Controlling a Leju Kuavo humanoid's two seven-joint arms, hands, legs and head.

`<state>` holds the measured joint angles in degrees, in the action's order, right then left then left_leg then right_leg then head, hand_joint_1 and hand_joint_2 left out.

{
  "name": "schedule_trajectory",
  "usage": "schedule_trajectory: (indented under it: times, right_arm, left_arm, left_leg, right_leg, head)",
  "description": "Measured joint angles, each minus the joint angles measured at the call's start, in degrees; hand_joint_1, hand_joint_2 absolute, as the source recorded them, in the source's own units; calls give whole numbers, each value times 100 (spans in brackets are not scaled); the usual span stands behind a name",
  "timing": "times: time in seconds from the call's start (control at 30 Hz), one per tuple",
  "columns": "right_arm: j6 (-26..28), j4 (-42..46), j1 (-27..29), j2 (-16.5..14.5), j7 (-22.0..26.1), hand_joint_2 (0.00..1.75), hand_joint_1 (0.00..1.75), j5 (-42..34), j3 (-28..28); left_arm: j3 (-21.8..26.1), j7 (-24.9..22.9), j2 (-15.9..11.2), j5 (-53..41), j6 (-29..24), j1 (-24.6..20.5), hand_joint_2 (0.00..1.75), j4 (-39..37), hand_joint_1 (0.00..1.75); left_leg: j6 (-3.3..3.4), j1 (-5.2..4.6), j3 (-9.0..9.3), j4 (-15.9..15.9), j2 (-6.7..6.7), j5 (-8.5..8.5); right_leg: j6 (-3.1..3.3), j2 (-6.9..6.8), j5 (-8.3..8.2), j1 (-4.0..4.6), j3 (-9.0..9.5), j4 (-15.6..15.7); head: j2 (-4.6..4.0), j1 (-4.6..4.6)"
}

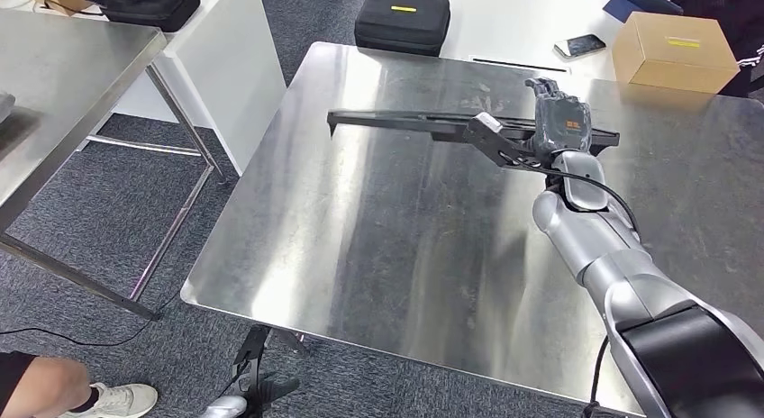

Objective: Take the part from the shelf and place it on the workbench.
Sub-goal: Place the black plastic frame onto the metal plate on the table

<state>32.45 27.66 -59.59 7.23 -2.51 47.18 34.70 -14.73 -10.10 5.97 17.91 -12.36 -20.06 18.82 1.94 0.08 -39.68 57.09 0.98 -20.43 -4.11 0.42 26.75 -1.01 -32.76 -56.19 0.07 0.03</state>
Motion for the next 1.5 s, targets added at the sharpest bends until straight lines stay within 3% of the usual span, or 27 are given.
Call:
schedule_trajectory:
  times: [0.2, 0.33, 0.57, 0.73, 0.87, 1.0, 1.5]
  right_arm:
    - [-25, -132, 418, 28, 220, 0, 0, -303, -259]
    - [-142, -166, 566, 29, 326, 0, 0, -469, -338]
    - [-961, -141, 697, -55, 656, 0, 0, -1541, -685]
    - [-1413, -67, 534, -61, 624, 0, 0, -1119, -596]
    - [-1646, -53, 359, -35, 494, 0, 0, -895, -342]
    - [-1679, -22, 213, -30, 462, 175, 0, -879, -219]
    - [-1620, 165, -320, -28, 439, 175, 0, -929, 31]
  left_arm:
    - [-25, 20, -26, 13, -31, 52, 175, -73, 0]
    - [-44, 38, -27, 20, -37, 82, 0, -98, 0]
    - [-61, 37, -29, 109, -85, 108, 0, -125, 0]
    - [-98, 42, -34, 130, -85, 104, 0, -125, 0]
    - [-103, 63, -35, 168, -85, 102, 0, -125, 0]
    - [-105, 73, -35, 181, -84, 96, 0, -125, 0]
    - [-124, 103, -29, 198, -106, -7, 0, -120, 0]
  left_leg:
    - [13, 4, 100, 31, -2, 25]
    - [23, 10, 122, 13, -15, 31]
    - [28, 12, 186, -93, -21, 28]
    - [23, 12, 226, -174, -28, 19]
    - [-25, 16, 271, -255, -27, -30]
    - [-36, 15, 277, -264, -26, -37]
    - [-42, 8, 274, -207, -35, -43]
  right_leg:
    - [-3, 0, 4, 19, 158, 60]
    - [-50, 2, 44, 26, 201, 121]
    - [-48, -5, 50, 28, 209, 127]
    - [-44, -15, 49, 32, 207, 127]
    - [-35, -38, 46, 38, 204, 127]
    - [-18, -45, 39, 42, 205, 127]
    - [7, -44, 26, 30, 230, 127]
  head:
    - [0, 1]
    - [0, 0]
    - [0, -1]
    - [0, -1]
    - [0, 1]
    - [0, 2]
    - [0, 3]
